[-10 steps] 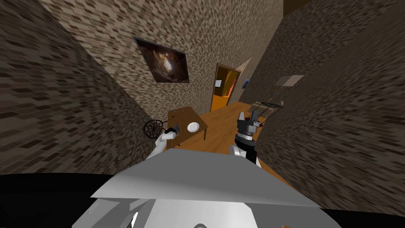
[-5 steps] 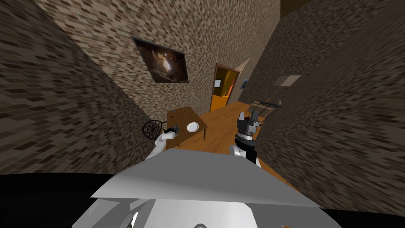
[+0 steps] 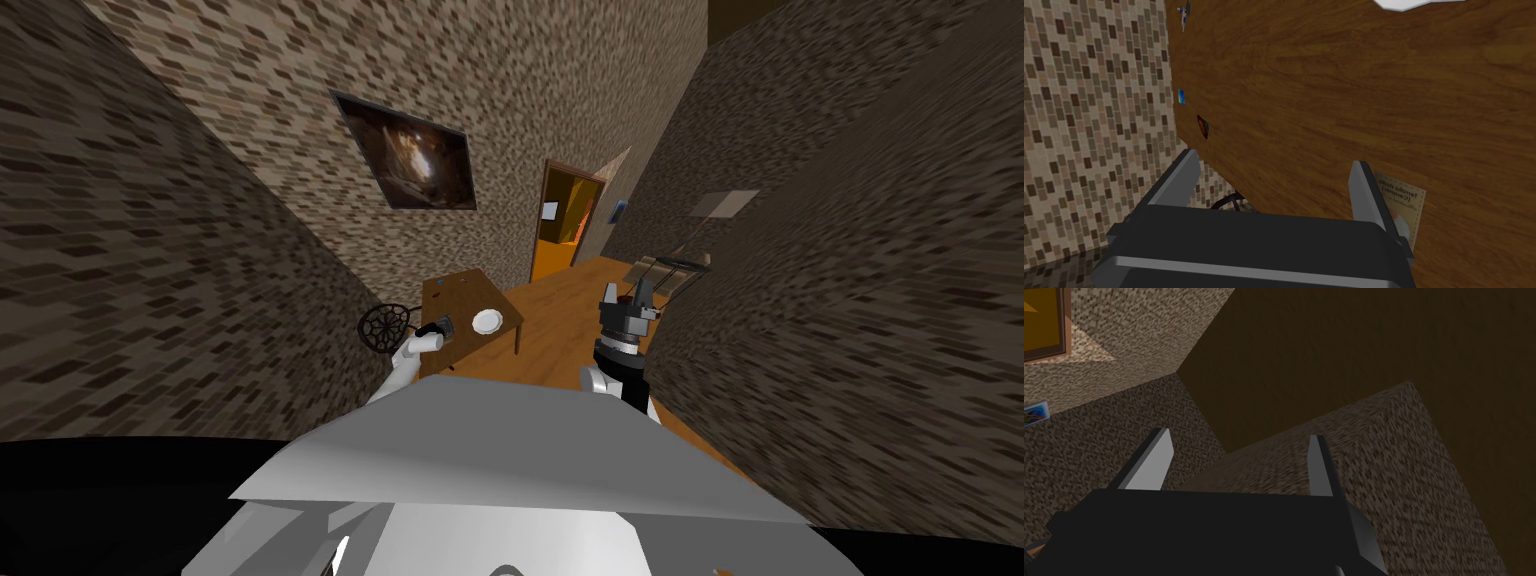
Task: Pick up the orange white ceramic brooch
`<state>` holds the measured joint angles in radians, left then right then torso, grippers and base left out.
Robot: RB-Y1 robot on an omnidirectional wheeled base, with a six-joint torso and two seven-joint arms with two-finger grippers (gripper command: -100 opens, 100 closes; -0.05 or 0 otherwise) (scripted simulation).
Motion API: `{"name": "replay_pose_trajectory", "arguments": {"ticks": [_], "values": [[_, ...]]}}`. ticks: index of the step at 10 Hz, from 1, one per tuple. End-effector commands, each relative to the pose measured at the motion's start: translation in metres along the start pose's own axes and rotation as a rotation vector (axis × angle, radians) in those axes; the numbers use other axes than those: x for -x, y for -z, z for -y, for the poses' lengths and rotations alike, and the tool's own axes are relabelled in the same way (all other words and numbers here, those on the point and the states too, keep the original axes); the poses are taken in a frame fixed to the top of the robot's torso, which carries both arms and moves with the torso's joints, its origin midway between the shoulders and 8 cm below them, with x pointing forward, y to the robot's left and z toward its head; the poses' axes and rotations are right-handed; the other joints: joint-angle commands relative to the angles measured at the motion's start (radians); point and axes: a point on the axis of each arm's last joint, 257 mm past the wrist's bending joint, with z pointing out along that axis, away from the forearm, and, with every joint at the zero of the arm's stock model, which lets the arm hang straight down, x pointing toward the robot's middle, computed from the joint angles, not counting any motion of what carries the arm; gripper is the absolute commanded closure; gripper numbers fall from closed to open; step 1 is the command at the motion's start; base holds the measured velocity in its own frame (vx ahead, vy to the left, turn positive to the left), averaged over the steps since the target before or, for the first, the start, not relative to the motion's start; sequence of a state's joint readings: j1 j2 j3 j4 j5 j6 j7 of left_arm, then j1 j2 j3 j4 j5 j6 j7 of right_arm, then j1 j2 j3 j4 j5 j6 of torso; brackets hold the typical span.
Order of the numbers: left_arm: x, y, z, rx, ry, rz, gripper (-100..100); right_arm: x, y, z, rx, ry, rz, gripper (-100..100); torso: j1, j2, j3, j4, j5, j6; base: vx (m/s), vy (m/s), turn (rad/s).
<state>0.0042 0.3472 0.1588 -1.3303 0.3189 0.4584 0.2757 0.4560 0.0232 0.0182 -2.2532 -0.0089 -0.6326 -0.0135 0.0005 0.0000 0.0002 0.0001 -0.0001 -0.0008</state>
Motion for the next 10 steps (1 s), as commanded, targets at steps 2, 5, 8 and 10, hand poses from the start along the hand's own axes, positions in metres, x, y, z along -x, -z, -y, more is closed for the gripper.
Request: {"name": "replay_pose_trajectory", "arguments": {"ticks": [2,5,8,10], "values": [[0.024,-0.001,-0.015,0.059,0.028,0.044,-100,0.000,0.000,0.000,0.000,0.000,0.000,0,-0.001,0.001,0.000,0.000,0.000,0.000,-0.012,-0.016,-0.089],[0.051,0.001,-0.033,0.131,0.064,0.094,-100,0.000,0.000,0.000,0.000,0.000,0.000,0,0.000,0.000,0.000,0.000,0.000,0.000,-0.006,-0.008,-0.086],[0.065,0.003,-0.045,0.175,0.087,0.122,-100,0.000,0.000,0.000,0.000,0.000,0.000,0,-0.001,0.001,0.001,0.000,0.000,0.000,-0.009,-0.012,-0.053],[0.072,0.004,-0.051,0.199,0.100,0.136,-100,0.000,0.000,0.000,0.000,0.000,0.000,0,0.001,0.000,0.000,0.000,0.000,0.000,0.014,0.017,-0.026]]}}
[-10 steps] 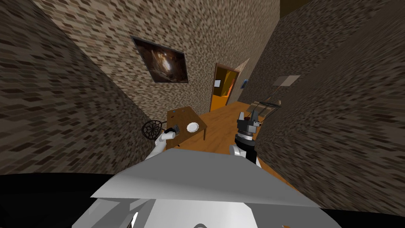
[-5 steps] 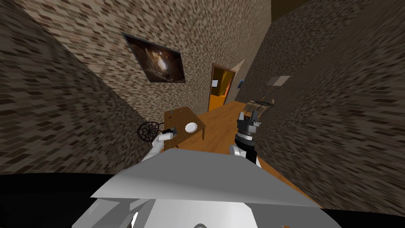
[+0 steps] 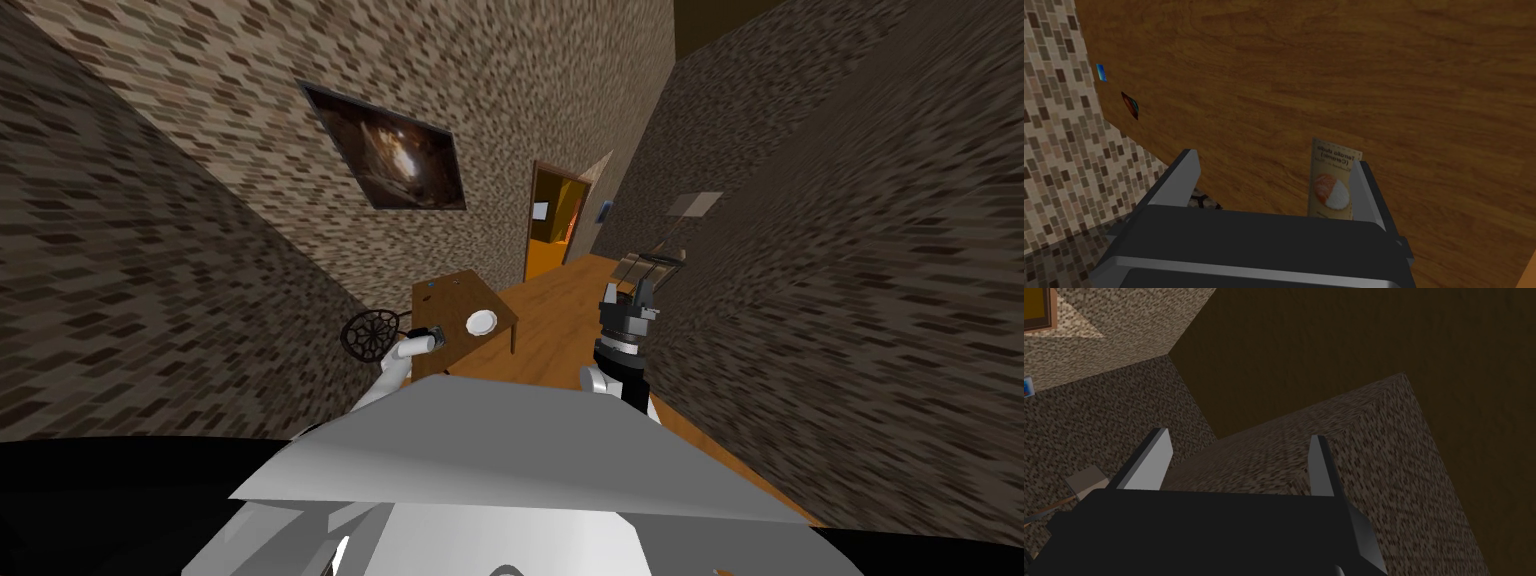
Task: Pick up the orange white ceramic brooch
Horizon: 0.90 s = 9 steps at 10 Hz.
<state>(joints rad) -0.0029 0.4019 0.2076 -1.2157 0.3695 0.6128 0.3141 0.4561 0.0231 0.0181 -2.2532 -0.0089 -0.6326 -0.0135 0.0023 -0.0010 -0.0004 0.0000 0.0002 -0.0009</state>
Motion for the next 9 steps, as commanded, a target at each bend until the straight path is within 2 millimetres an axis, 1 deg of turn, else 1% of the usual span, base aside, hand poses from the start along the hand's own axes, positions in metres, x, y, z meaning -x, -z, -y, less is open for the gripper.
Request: {"name": "replay_pose_trajectory", "arguments": {"ticks": [1,2,3,9], "values": [[0.0006,0.0008,-0.0007,0.004,0.002,0.002,-100,0.0000,0.0000,0.0000,0.000,0.000,0.000,0,0.000,0.000,0.000,0.000,0.000,0.000,0.021,0.026,-0.052],[0.0006,0.0008,-0.0007,0.004,0.002,0.002,-100,0.0000,0.0000,0.0000,0.000,0.000,0.000,0,0.000,0.000,0.000,0.000,0.000,0.000,-0.007,-0.008,-0.039],[0.0083,0.0002,-0.0068,0.030,0.015,0.017,-100,0.0000,0.0000,0.0000,0.000,0.000,0.000,0,-0.002,0.001,0.000,0.000,0.000,0.000,-0.013,-0.016,-0.093],[0.0083,0.0002,-0.0068,0.030,0.015,0.017,-100,0.0000,0.0000,0.0000,0.000,0.000,0.000,0,-0.002,0.001,0.001,0.000,0.000,0.000,0.001,0.001,0.002]]}}
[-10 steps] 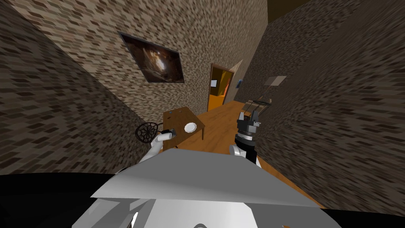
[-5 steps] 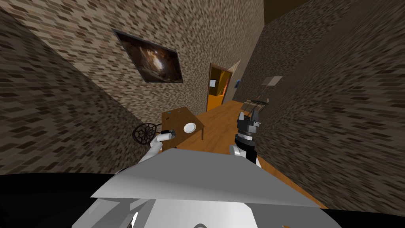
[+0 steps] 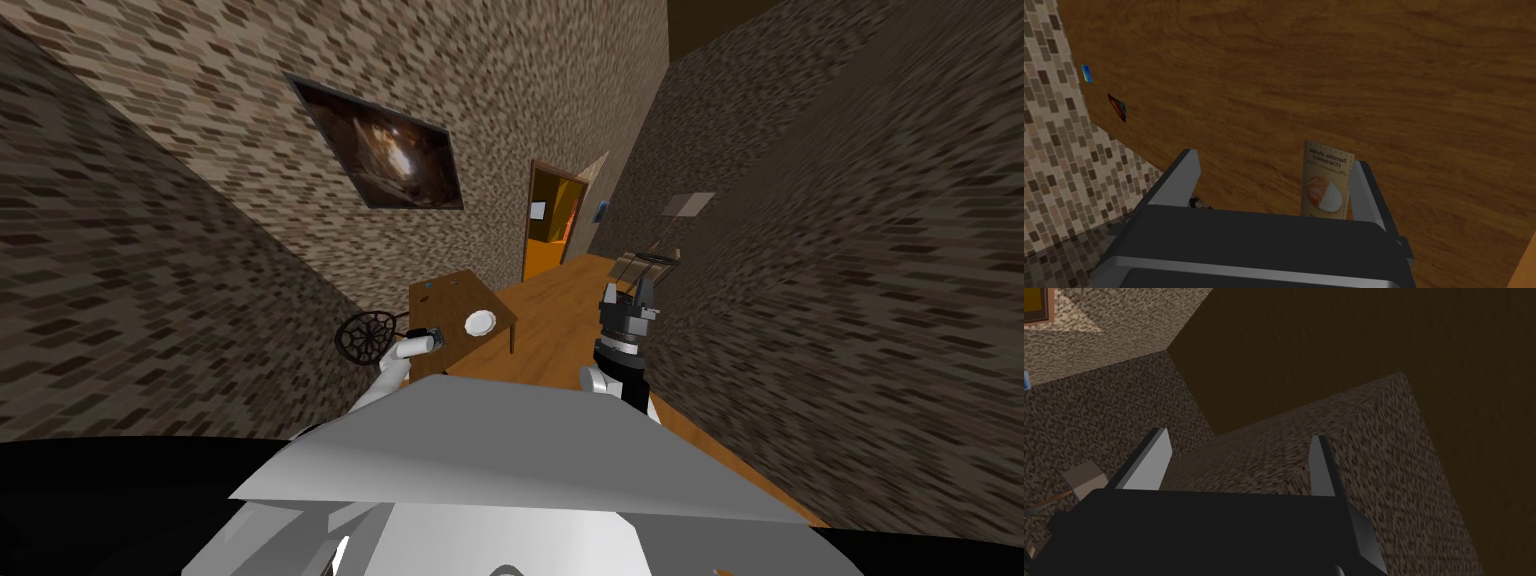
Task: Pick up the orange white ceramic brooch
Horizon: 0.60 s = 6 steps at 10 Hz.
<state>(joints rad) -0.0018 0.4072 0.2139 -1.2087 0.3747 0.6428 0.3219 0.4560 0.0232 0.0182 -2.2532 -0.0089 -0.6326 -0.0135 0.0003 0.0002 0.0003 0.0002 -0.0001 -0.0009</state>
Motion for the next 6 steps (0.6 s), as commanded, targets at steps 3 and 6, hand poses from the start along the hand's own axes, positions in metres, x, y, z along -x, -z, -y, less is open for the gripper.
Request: {"name": "replay_pose_trajectory", "arguments": {"ticks": [3,6], "values": [[0.000,0.000,0.000,0.000,0.000,0.000,-100,0.000,0.000,0.000,0.000,0.000,0.000,0,0.002,-0.001,-0.001,0.000,0.000,0.000,0.011,0.014,-0.016],[0.029,0.000,-0.020,0.088,0.061,0.053,-100,0.000,0.000,0.000,0.000,0.000,0.000,0,0.001,-0.001,0.000,0.000,0.000,0.000,0.007,0.015,-0.109]]}}
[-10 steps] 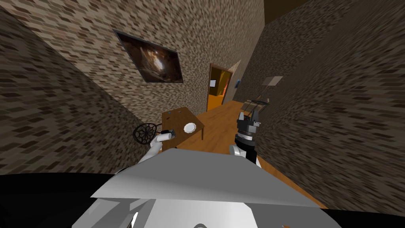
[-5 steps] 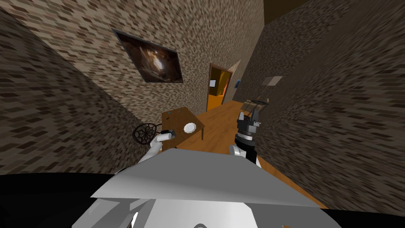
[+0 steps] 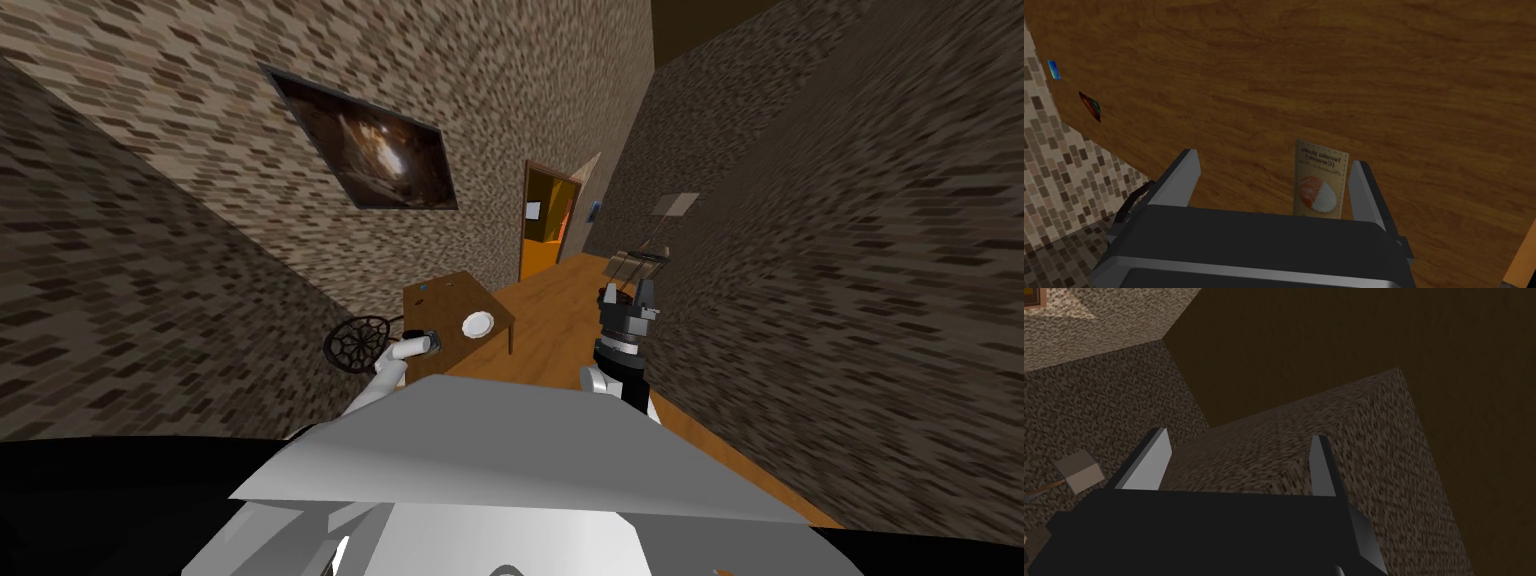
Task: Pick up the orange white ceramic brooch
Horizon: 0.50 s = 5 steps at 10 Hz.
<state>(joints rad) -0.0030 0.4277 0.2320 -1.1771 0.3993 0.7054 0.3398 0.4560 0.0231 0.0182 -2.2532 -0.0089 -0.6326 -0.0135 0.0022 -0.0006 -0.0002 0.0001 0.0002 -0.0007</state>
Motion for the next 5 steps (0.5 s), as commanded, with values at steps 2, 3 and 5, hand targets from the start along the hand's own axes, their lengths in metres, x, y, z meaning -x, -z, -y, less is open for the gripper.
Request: {"name": "replay_pose_trajectory", "arguments": {"ticks": [2,3,5], "values": [[0.017,-0.001,-0.013,0.054,0.037,0.032,-100,0.000,0.000,0.000,0.000,0.000,0.000,0,0.000,0.000,0.000,0.000,0.000,0.000,0.005,0.014,-0.081],[0.027,-0.001,-0.021,0.086,0.060,0.051,-100,0.000,0.000,0.000,0.000,0.000,0.000,0,-0.001,0.000,0.000,0.000,0.000,0.000,0.010,0.026,-0.142],[0.042,0.000,-0.032,0.132,0.093,0.078,-100,0.000,0.000,0.000,0.000,0.000,0.000,0,0.000,0.000,0.000,0.000,0.000,0.000,0.007,0.024,-0.134]]}}
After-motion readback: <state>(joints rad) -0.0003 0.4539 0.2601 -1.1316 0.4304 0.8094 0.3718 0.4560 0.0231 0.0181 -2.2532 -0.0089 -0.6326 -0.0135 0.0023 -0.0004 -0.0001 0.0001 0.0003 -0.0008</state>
